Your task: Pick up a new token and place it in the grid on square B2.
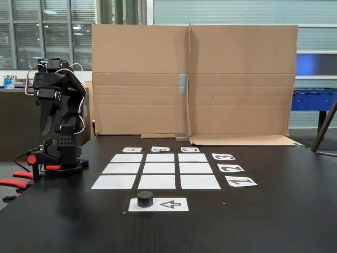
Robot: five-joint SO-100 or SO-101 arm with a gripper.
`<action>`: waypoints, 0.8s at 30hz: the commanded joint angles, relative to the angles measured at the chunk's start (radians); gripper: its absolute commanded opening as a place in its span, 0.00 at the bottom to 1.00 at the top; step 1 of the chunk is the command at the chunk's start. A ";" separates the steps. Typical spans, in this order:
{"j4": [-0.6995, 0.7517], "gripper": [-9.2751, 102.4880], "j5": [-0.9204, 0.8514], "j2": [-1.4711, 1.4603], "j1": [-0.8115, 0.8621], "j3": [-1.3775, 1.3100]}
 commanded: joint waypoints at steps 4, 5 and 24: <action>0.095 0.22 -0.006 -0.307 -0.055 -0.387; 0.109 0.22 -0.006 -0.344 -0.066 -0.433; 0.166 0.34 -0.008 -0.934 -0.295 -0.962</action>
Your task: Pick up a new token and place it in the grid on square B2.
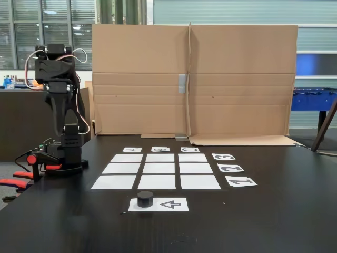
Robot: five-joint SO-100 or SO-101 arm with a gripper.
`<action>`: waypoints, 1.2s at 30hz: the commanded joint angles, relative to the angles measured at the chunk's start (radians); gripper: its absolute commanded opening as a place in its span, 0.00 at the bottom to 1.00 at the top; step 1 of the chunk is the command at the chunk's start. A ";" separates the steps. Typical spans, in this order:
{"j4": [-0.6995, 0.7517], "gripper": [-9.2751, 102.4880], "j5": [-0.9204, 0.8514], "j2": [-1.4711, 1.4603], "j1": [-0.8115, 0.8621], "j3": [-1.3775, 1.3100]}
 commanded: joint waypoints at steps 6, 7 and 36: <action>0.003 0.35 -0.002 -0.213 -0.144 -0.155; 0.003 0.36 -0.002 -0.235 -0.158 -0.166; 0.017 0.34 0.167 -0.713 -0.520 -0.568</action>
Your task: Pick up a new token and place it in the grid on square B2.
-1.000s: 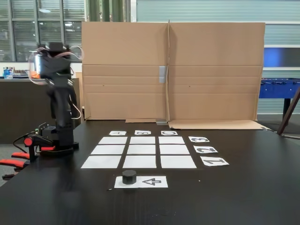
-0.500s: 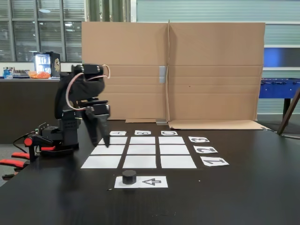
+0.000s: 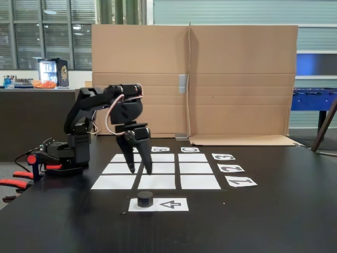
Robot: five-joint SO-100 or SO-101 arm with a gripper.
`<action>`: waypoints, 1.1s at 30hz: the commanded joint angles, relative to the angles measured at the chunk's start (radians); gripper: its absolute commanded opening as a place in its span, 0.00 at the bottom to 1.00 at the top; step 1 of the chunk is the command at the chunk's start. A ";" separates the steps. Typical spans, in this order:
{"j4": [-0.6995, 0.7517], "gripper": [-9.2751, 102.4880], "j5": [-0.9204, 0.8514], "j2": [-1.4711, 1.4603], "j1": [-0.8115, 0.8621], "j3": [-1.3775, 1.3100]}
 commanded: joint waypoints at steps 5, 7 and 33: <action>0.006 0.34 0.020 -0.083 -0.028 -0.138; 0.006 0.34 0.025 -0.109 -0.031 -0.158; 0.006 0.33 0.034 -0.261 -0.044 -0.242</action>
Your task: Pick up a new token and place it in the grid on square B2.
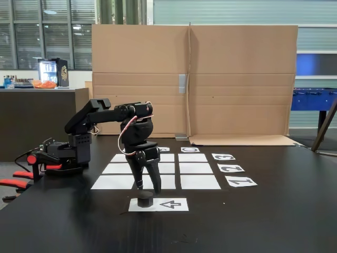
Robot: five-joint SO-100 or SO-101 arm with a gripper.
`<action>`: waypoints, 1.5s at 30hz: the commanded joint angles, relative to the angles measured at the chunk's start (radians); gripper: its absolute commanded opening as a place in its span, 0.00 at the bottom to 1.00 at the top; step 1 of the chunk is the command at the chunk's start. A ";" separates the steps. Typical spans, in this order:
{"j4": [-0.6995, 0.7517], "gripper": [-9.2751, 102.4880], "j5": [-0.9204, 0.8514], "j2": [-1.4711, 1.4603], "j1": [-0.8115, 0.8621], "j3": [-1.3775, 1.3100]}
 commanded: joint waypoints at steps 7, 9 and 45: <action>0.000 0.33 0.008 -0.032 0.011 -0.095; -0.002 0.33 0.011 -0.041 0.015 -0.114; -0.006 0.29 0.014 -0.110 0.048 -0.192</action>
